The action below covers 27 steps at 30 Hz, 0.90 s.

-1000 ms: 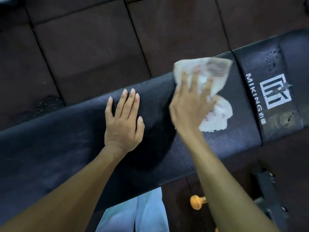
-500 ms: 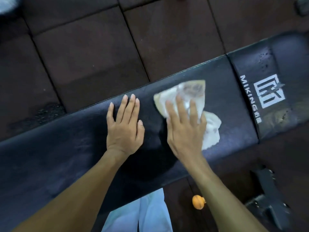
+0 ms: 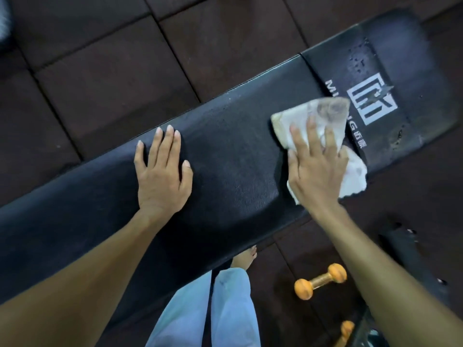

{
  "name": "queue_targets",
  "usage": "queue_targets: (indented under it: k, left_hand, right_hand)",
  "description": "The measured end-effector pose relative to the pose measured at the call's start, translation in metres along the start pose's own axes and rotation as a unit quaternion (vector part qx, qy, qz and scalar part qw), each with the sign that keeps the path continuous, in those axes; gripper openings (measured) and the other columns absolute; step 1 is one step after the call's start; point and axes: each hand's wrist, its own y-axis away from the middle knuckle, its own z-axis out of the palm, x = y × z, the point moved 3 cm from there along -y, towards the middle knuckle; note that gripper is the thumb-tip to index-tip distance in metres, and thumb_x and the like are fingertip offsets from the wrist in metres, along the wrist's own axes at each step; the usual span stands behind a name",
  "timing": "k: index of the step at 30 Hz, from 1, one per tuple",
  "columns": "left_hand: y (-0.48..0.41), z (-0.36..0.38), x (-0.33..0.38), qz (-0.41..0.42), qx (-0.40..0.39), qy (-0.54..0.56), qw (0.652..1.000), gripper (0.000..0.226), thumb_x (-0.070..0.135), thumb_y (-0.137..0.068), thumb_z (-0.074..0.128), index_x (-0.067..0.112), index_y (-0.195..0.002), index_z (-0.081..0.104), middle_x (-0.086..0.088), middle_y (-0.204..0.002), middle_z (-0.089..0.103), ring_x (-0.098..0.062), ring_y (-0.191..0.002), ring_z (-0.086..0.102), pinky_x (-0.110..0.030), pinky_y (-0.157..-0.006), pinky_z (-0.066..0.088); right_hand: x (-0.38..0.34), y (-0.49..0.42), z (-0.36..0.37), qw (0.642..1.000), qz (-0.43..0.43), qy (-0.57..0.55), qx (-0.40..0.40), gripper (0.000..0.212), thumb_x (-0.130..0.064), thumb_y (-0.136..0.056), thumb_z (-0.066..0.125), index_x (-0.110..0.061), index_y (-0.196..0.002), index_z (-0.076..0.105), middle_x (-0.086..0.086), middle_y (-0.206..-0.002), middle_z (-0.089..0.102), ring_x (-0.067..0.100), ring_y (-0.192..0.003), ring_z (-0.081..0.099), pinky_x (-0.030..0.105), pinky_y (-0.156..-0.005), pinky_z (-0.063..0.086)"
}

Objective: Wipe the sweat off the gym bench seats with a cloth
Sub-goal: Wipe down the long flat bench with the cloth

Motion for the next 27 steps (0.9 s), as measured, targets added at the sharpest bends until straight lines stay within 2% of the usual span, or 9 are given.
queue_targets:
  k: [7, 8, 10, 12, 13, 16, 19, 24, 27]
  left_hand:
    - [0.000, -0.001, 0.002, -0.007, 0.003, -0.008, 1.000, 0.057, 0.034, -0.100, 0.022, 0.008, -0.150, 0.023, -0.006, -0.159, 0.021, -0.017, -0.148, 0.011, -0.049, -0.120, 0.006]
    - [0.000, -0.001, 0.001, -0.007, 0.001, -0.012, 1.000, 0.057, 0.034, -0.100, 0.021, 0.007, -0.150, 0.023, -0.006, -0.159, 0.021, -0.018, -0.148, 0.011, -0.050, -0.120, 0.006]
    - [-0.001, -0.002, 0.004, -0.006, -0.004, -0.021, 1.000, 0.058, 0.035, -0.100, 0.019, 0.006, -0.150, 0.022, -0.008, -0.159, 0.021, -0.020, -0.148, 0.011, -0.051, -0.119, 0.006]
    - [0.000, -0.003, 0.007, -0.011, -0.011, -0.027, 1.000, 0.059, 0.036, -0.100, 0.017, 0.005, -0.150, 0.021, -0.009, -0.159, 0.020, -0.021, -0.148, 0.011, -0.051, -0.119, 0.006]
    - [0.000, -0.003, 0.007, -0.014, -0.012, -0.027, 0.999, 0.060, 0.037, -0.100, 0.017, 0.005, -0.150, 0.021, -0.010, -0.159, 0.020, -0.021, -0.148, 0.011, -0.052, -0.119, 0.006]
    - [-0.001, -0.004, 0.006, -0.020, -0.012, -0.015, 1.000, 0.061, 0.038, -0.099, 0.017, 0.005, -0.149, 0.024, -0.010, -0.158, 0.023, -0.022, -0.148, 0.014, -0.051, -0.119, 0.006]
    - [0.001, -0.005, 0.009, -0.026, -0.008, -0.008, 1.000, 0.061, 0.037, -0.098, 0.020, 0.004, -0.148, 0.028, -0.012, -0.156, 0.028, -0.024, -0.146, 0.018, -0.050, -0.119, 0.006]
    - [-0.023, -0.015, 0.043, -0.103, -0.003, 0.062, 0.993, 0.063, 0.041, -0.094, 0.027, 0.005, -0.144, 0.034, -0.017, -0.153, 0.031, -0.028, -0.145, 0.019, -0.050, -0.120, 0.008]
    - [-0.056, -0.014, 0.098, -0.023, 0.005, 0.101, 0.995, 0.060, 0.039, -0.094, 0.030, 0.006, -0.144, 0.036, -0.014, -0.153, 0.033, -0.023, -0.145, 0.022, -0.045, -0.120, 0.005]
  right_hand:
    - [0.072, 0.050, -0.001, 0.963, -0.262, 0.065, 0.001, 0.053, -0.050, -0.100, 0.041, -0.037, -0.150, 0.033, -0.002, -0.158, 0.032, 0.030, -0.142, 0.035, 0.051, -0.103, 0.036]
    - [0.076, 0.046, 0.000, 0.974, -0.221, 0.055, 0.003, 0.052, -0.050, -0.100, 0.041, -0.039, -0.150, 0.032, -0.003, -0.157, 0.034, 0.029, -0.141, 0.036, 0.051, -0.103, 0.035]
    - [0.060, 0.038, -0.002, 0.999, -0.030, -0.002, 0.013, 0.051, -0.046, -0.097, 0.044, -0.039, -0.147, 0.035, -0.003, -0.155, 0.038, 0.029, -0.138, 0.036, 0.052, -0.101, 0.035]
    - [0.013, 0.042, -0.003, 0.990, 0.134, -0.047, 0.021, 0.054, -0.044, -0.095, 0.043, -0.035, -0.147, 0.037, -0.002, -0.157, 0.034, 0.034, -0.139, 0.031, 0.057, -0.101, 0.033]
    - [-0.013, 0.046, -0.003, 0.987, 0.149, -0.057, 0.013, 0.056, -0.045, -0.095, 0.042, -0.034, -0.149, 0.037, -0.001, -0.159, 0.031, 0.037, -0.140, 0.029, 0.060, -0.102, 0.030]
    - [-0.053, 0.065, -0.004, 0.999, 0.007, -0.044, -0.009, 0.055, -0.049, -0.095, 0.045, -0.032, -0.147, 0.041, 0.000, -0.157, 0.034, 0.039, -0.138, 0.033, 0.058, -0.100, 0.028]
    - [-0.031, 0.065, -0.006, 0.996, -0.088, -0.008, 0.027, 0.047, -0.043, -0.094, 0.050, -0.034, -0.139, 0.052, -0.001, -0.151, 0.046, 0.035, -0.126, 0.050, 0.051, -0.089, 0.037]
    - [0.005, 0.061, -0.013, 0.998, -0.031, -0.051, 0.034, 0.045, -0.021, -0.084, 0.055, -0.030, -0.127, 0.063, 0.000, -0.138, 0.058, 0.030, -0.114, 0.054, 0.044, -0.076, 0.044]
    - [0.040, 0.057, -0.027, 0.991, 0.043, -0.112, 0.063, 0.043, -0.022, -0.087, 0.051, -0.022, -0.129, 0.062, 0.000, -0.135, 0.060, 0.025, -0.113, 0.057, 0.042, -0.078, 0.045]
